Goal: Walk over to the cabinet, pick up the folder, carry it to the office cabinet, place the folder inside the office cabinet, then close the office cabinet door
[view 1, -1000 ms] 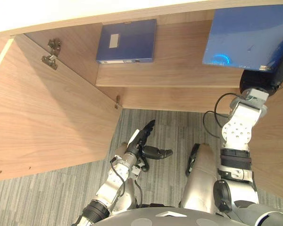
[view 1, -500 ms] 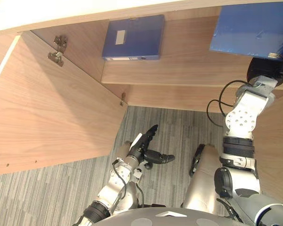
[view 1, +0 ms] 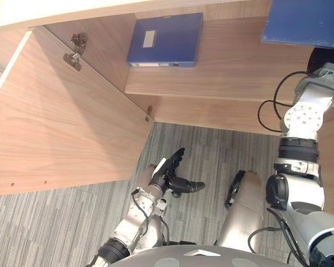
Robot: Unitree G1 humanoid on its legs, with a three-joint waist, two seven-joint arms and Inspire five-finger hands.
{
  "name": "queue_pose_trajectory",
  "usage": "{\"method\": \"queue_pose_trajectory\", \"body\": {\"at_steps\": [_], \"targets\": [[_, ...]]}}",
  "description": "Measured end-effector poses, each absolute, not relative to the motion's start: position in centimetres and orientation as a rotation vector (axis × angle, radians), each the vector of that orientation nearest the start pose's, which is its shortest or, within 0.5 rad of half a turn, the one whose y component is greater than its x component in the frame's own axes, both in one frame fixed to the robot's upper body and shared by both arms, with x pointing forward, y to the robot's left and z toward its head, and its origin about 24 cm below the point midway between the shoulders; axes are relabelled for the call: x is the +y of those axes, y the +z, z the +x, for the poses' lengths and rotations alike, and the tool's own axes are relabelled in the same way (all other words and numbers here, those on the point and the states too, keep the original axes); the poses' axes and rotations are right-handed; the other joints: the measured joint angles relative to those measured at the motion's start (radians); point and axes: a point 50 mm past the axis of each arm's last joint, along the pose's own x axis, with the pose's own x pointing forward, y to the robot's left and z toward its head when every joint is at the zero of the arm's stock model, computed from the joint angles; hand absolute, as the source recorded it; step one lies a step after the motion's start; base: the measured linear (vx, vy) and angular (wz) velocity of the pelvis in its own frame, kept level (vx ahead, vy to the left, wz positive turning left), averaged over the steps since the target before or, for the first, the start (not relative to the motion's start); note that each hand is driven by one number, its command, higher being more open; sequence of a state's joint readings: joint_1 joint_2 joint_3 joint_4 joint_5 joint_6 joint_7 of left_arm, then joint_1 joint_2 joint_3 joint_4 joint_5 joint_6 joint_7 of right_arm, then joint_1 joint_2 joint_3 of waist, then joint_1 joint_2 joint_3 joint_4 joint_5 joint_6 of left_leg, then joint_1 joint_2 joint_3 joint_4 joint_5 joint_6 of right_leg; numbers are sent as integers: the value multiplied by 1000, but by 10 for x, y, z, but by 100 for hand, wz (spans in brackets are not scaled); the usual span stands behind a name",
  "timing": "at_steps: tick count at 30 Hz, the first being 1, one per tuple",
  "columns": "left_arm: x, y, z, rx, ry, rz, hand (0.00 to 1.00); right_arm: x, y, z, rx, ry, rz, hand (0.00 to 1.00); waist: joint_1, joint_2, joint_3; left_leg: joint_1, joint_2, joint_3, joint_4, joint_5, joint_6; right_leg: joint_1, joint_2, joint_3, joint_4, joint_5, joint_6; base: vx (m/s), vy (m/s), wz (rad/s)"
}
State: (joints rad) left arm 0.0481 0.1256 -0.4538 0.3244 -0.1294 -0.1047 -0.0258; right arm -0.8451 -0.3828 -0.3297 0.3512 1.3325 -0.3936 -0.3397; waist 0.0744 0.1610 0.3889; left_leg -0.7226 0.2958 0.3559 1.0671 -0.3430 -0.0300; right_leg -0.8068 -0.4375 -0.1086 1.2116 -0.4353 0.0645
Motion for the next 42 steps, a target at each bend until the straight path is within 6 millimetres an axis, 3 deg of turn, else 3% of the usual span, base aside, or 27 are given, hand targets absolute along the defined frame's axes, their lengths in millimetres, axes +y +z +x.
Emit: {"method": "queue_pose_trajectory", "body": {"at_steps": [10,22,32,42], "targets": [[89,-46,207,344,-371,-26,100,-304,277,364,-659,-397,1250,0,1,0,0,-5,4,1,9,-1,4,-10,0,5,13,-1,-1,0,0,0],[90,-49,204,359,-374,-38,100,-312,312,374,-589,-410,1159,0,-4,38,3,-4,-6,9,-7,13,9,-30,-10,15,30,-5,-10,-3,-6,2],[89,-55,195,392,-381,-81,100,-310,323,374,-595,-395,1156,0,-6,43,4,-5,-7,21,-11,14,10,-41,-13,22,30,-5,-10,0,0,0],[87,-53,197,383,-388,-80,100,-311,321,374,-597,-393,1157,0,-9,54,16,-25,-8,23,0,14,10,-69,-16,34,47,-7,-11,0,0,0]]}}
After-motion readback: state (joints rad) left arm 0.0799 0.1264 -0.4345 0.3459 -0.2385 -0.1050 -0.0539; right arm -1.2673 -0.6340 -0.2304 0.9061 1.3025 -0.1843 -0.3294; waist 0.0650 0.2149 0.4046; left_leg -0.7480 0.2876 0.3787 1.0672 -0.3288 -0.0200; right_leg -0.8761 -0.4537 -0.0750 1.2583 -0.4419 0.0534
